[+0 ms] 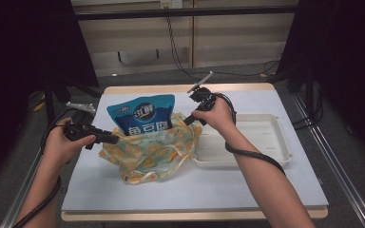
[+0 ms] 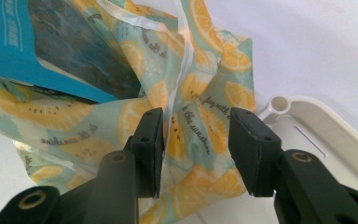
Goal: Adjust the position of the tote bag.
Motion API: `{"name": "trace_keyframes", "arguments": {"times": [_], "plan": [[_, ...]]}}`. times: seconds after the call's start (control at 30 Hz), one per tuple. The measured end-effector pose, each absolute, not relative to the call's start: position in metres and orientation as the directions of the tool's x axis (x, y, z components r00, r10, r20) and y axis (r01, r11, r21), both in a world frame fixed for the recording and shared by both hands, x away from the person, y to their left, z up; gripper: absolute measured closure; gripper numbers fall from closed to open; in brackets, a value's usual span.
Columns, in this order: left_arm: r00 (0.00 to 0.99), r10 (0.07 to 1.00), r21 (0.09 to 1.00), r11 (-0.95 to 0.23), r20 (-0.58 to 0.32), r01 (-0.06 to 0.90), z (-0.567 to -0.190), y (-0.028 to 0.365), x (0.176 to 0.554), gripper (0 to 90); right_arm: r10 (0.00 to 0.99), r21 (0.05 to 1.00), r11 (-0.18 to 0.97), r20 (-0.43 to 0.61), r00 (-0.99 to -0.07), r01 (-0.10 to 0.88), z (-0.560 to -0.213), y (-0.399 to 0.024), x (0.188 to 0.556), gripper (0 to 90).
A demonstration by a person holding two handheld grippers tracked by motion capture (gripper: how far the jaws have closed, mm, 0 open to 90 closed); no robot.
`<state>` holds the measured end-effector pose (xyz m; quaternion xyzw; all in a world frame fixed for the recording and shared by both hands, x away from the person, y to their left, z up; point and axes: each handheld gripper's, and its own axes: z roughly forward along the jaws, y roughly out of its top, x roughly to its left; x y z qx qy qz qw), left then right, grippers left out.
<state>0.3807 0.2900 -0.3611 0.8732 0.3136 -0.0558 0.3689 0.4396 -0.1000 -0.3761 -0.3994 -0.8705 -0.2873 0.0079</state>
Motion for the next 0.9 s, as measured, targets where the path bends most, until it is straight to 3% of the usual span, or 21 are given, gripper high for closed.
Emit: {"name": "trace_keyframes", "arguments": {"times": [0.13,0.6,0.9], "plan": [[0.790,0.512,0.591,-0.538,-0.337,0.601,-0.368,0.289,0.378,84.7,0.685,0.489,0.524,0.245,-0.686,0.697,-0.381,-0.098,0.440,57.3],[0.760,0.542,0.542,-0.542,-0.359,0.642,-0.392,0.294,0.372,88.4,0.670,0.475,0.526,0.279,-0.687,0.706,-0.399,-0.096,0.449,85.2],[0.746,0.558,0.525,-0.539,-0.364,0.659,-0.408,0.296,0.368,88.8,0.670,0.459,0.528,0.291,-0.683,0.714,-0.417,-0.099,0.451,88.0]]}}
